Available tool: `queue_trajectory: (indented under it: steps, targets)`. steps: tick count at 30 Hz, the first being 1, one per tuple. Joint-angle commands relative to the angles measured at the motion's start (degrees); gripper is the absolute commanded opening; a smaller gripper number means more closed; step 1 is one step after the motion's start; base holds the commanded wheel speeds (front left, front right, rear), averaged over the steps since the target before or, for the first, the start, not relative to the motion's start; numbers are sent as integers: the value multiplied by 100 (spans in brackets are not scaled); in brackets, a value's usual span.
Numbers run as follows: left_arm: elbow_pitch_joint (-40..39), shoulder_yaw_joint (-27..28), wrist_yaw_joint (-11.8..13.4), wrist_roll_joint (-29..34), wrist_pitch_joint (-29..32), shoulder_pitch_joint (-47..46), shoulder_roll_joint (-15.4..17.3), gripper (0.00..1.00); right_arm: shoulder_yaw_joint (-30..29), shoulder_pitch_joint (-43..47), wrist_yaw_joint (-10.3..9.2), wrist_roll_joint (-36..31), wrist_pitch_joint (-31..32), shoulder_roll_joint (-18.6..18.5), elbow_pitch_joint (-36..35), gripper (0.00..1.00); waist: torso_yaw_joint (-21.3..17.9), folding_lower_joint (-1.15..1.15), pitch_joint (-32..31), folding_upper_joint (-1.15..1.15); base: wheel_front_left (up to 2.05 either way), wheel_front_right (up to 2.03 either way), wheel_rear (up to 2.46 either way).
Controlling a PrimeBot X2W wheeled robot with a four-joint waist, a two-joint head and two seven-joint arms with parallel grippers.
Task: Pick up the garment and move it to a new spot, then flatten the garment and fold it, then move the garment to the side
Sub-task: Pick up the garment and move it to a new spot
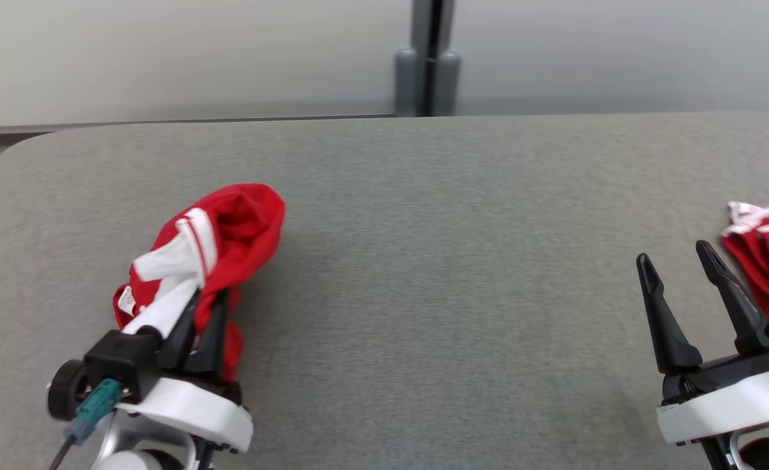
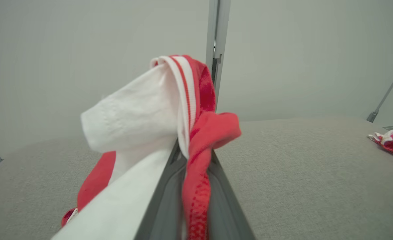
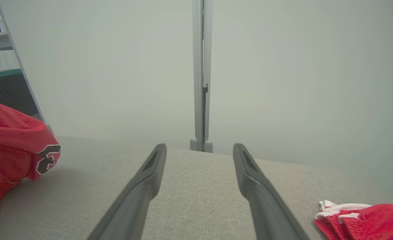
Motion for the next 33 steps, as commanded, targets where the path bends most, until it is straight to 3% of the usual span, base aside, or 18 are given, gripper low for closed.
queue_trajectory:
  steps: [1,10,18,19,20,21,28,33]
  targets:
    - [-36,-52,-62,37,3,-150,-18,0,-13,-74,-2,40,-32,4,7,100,-419,0,138,0,0,0,0]
    - [775,-872,-719,232,234,-1260,-242,0,3,-291,-2,133,-312,189,142,100,-1763,0,834,0,0,0,0]
    - [1801,-1464,-1104,345,285,-2038,-548,2,-9,-400,-2,200,-664,399,469,100,-2184,0,1196,0,0,0,0]
    - [1887,-1522,-1121,319,260,-2052,-584,32,-5,-416,-2,205,-697,409,498,100,-2192,0,1203,0,0,0,0]
    - [1967,-1554,-1136,339,221,-2071,-590,76,19,-442,-2,193,-748,404,519,100,-2189,0,1203,0,0,0,0]
    - [2040,-1595,-1157,341,182,-2070,-610,100,34,-441,-2,196,-772,406,560,100,-2169,0,1181,0,0,0,0]
    - [2042,-1540,-1114,154,-496,-1974,-821,100,22,-441,-2,117,-774,298,669,100,-1731,0,935,0,0,0,0]
    - [1772,-1184,-857,47,-976,-1892,-790,100,-43,-343,-2,67,-674,230,657,100,-1249,0,642,0,0,0,0]
